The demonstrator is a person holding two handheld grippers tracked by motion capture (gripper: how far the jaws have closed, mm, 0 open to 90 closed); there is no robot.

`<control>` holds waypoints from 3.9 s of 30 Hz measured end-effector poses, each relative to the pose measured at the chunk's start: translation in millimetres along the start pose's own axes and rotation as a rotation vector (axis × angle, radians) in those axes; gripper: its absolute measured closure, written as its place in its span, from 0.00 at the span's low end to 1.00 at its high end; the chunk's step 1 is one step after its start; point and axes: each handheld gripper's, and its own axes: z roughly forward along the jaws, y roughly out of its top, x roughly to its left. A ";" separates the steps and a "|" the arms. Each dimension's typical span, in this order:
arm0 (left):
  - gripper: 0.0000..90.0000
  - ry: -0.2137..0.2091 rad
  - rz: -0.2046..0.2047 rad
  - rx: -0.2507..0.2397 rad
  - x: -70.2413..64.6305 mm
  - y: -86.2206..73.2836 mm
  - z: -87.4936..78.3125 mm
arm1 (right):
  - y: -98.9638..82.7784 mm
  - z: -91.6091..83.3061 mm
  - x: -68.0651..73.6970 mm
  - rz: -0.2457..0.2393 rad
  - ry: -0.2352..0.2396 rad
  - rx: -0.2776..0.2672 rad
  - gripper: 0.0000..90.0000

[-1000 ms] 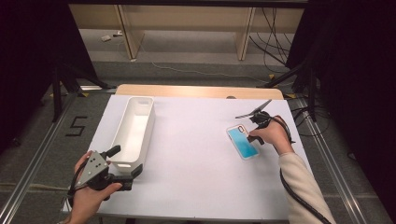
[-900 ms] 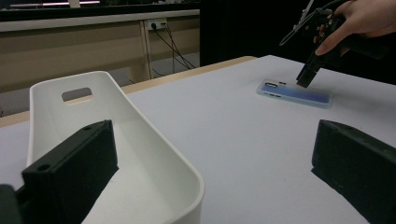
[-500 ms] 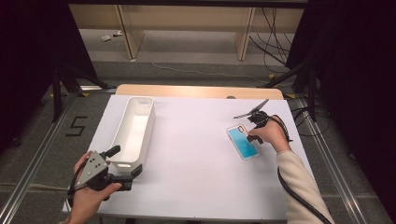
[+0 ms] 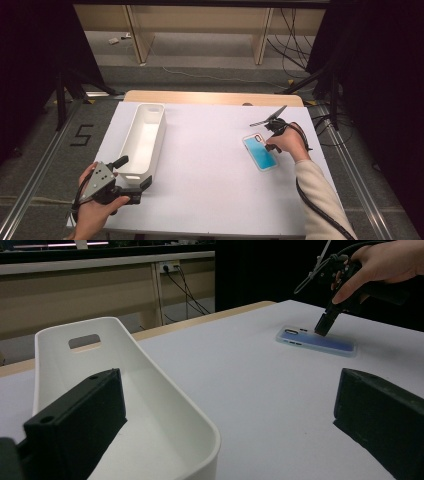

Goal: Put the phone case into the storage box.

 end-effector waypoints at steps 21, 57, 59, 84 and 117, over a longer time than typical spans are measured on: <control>0.00 0.002 0.001 -0.002 0.2 0.2 -1.3 | 4.1 3.7 -0.9 -0.003 0.001 0.014 0.88; 0.00 0.003 0.001 -0.001 0.3 0.0 -2.0 | 8.2 3.6 0.6 0.015 -0.019 0.033 0.95; 0.00 0.004 0.004 -0.001 0.4 0.1 -2.2 | 7.6 4.9 1.3 0.018 -0.026 0.016 0.96; 0.00 0.004 0.001 0.000 0.1 -0.1 -2.1 | 9.1 1.1 6.3 0.068 -0.027 0.070 0.98; 0.00 0.004 0.041 -0.008 0.6 3.0 -3.7 | 5.0 -23.0 14.9 0.069 -0.099 -0.059 0.99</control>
